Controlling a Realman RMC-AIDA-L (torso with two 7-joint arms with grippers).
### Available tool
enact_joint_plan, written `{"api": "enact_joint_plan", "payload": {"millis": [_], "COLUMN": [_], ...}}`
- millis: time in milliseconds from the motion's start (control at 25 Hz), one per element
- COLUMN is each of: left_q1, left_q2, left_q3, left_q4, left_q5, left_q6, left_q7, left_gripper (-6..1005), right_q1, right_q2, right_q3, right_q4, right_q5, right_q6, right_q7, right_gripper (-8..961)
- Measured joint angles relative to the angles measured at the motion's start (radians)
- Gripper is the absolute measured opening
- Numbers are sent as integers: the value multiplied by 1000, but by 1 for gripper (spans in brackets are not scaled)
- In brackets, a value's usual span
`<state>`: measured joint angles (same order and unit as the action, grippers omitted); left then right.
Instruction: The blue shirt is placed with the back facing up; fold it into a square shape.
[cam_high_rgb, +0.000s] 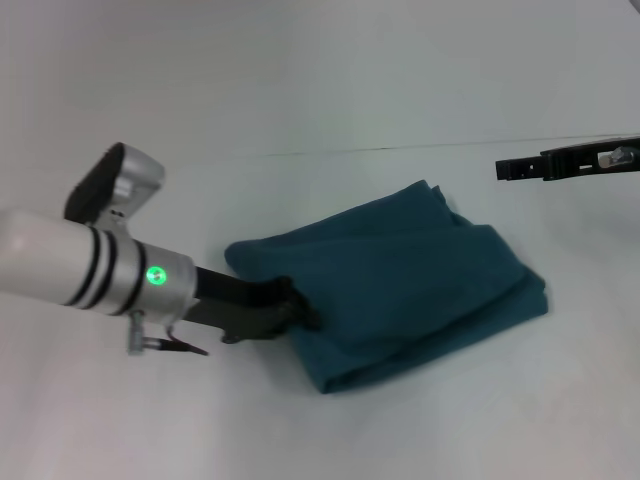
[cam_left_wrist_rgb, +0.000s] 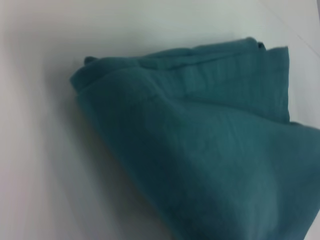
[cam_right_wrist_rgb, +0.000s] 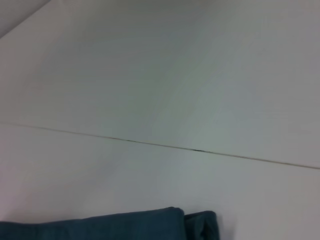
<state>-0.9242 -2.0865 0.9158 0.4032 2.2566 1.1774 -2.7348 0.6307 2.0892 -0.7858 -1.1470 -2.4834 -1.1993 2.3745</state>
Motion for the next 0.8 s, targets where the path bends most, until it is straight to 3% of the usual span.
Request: {"api": "enact_joint_plan", "payload": {"millis": [320,480,800], "left_q1": [87,119,125], "left_q2": [61,75,97], "left_q3": [-11,-48,-165], "left_q4": [112,173,184], "left_q5": [14,78,177], "left_q6": [95,127,129], "left_q7": [11,14,79], "left_gripper": [162,148,136], "right_q1": [-5,-8,-9], "right_q2": [0,0,2], "right_q3": [-1,-1,-1], "right_q4": [3,3,15], "right_q5": [0,0,0], "right_q6": [0,-2,3], "right_q7": [5,8,5], "right_gripper": [778,778,779]}}
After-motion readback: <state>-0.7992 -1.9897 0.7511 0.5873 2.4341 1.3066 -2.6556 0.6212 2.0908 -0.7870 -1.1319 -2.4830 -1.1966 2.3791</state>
